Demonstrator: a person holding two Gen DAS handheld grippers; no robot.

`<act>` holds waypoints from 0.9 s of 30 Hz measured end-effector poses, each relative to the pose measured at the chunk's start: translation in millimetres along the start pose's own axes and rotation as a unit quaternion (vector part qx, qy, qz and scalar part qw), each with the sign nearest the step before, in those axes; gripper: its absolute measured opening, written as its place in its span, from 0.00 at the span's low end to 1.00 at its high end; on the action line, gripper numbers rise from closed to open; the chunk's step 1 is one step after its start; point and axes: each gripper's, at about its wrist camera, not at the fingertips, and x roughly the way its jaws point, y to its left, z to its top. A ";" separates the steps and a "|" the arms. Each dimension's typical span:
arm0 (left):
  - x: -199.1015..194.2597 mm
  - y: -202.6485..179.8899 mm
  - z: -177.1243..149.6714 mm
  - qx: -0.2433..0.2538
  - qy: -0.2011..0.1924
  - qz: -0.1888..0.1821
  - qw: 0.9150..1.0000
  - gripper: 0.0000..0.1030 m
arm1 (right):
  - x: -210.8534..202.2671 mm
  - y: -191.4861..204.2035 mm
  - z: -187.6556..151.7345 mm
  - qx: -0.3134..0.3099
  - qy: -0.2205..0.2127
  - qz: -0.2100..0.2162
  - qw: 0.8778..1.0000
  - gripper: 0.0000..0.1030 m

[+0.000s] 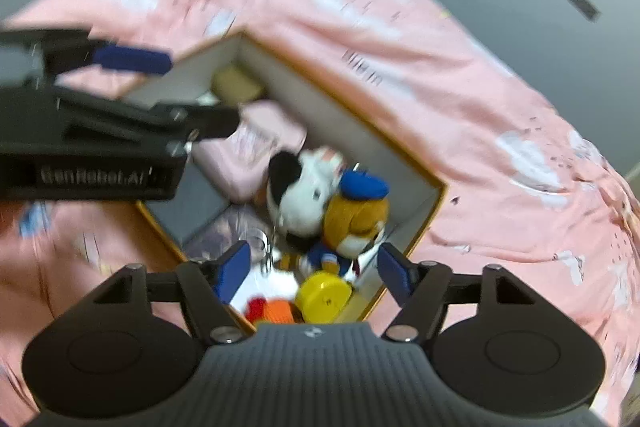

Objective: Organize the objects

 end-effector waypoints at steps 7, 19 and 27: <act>-25.5 -5.9 5.2 0.055 -0.050 0.056 0.996 0.92 | -41.2 -0.2 -11.5 0.118 -0.110 -0.034 0.986 0.89; -52.0 -0.9 -9.3 0.074 -0.068 0.073 0.992 0.92 | -70.1 19.1 -47.6 0.268 -0.239 -0.099 0.928 0.99; -47.6 8.7 -29.9 0.063 -0.027 0.078 0.995 0.92 | -55.3 53.4 -59.0 0.244 -0.224 -0.115 0.937 0.99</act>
